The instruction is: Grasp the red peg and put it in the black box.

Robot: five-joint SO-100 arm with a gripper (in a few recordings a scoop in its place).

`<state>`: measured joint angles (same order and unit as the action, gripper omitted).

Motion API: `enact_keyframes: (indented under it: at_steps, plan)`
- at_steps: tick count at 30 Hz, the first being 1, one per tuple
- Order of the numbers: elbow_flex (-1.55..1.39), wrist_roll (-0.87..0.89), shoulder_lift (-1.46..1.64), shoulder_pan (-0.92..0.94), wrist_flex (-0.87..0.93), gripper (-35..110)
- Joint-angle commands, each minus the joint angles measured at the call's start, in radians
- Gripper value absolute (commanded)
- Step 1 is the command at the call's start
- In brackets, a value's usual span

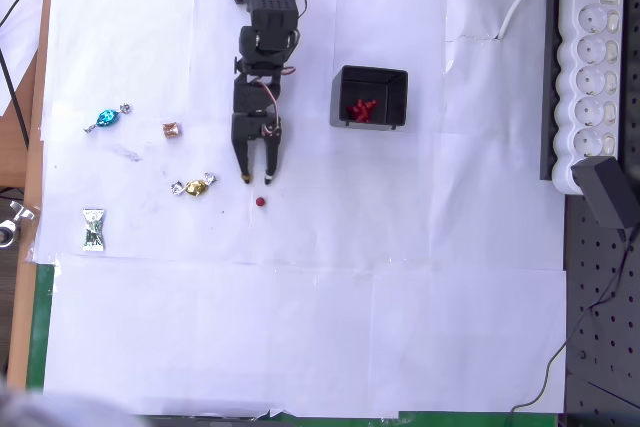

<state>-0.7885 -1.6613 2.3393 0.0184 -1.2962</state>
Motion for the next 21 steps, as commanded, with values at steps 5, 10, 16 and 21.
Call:
enact_keyframes:
  at_steps: [5, 10, 16, 21]
  plan:
    - [-0.063, -0.021, 0.014, 0.012, -0.008, 39]
    - [-0.092, 0.0, 0.023, 0.011, 0.014, 39]
    - [-0.175, 0.02, 0.063, 0.003, 0.029, 39]
    - [-0.221, 0.023, 0.091, -0.008, 0.025, 38]
